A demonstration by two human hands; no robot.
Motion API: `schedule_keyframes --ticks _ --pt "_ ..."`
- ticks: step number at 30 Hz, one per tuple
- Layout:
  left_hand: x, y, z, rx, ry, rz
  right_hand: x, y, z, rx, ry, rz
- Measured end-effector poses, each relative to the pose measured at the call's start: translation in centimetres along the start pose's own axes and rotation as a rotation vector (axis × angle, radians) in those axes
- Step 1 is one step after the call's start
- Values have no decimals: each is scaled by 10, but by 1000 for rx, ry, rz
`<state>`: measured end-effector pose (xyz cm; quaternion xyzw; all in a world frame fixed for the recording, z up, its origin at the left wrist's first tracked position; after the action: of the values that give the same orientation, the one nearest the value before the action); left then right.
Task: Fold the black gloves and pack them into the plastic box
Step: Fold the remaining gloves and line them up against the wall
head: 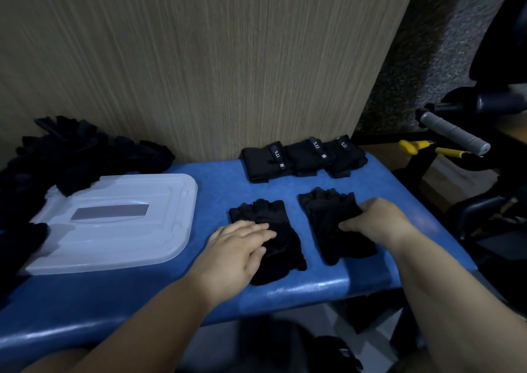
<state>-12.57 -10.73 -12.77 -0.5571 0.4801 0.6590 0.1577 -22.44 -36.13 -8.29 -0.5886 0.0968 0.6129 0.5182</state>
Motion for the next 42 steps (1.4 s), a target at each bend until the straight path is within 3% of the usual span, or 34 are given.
schedule_keyframes --ticks 3,9,14,20,24,28,31,33,37,42 --pt "-1 0 1 -5 10 8 8 -4 2 -44 -99 -278" --pt "-3 0 0 2 12 18 13 -20 15 -189 -198 -550" --pt "-4 -1 -1 16 23 49 9 -28 24 -303 -377 -752" --pt "-5 -6 -5 22 73 145 27 -45 39 -456 -504 -766" --pt "-8 -8 -6 -53 194 254 39 -53 42 -431 -588 -845" --pt "-13 -7 -4 -201 200 337 41 -51 36 -443 -470 -796" --pt "-16 -4 -2 -268 270 424 41 -45 31 -425 -184 -411" --pt "-20 -2 -2 -293 316 469 43 -41 27 -370 -90 -166" --pt "-23 3 -3 -357 313 420 49 -41 26 -310 -152 -211" --pt "-20 0 -5 -419 293 363 54 -47 31 -396 -174 -331"
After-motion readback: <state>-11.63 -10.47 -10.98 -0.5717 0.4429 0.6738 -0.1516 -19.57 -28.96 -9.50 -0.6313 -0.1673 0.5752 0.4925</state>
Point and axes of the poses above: each hand's wrist, its own z-axis away from the middle knuckle, its own x-axis out of the palm, y = z × x, the point moved 1 cm from there along -z, towards the middle knuckle, and after that the axes turned 2 degrees about z, right-handed, at the moved point
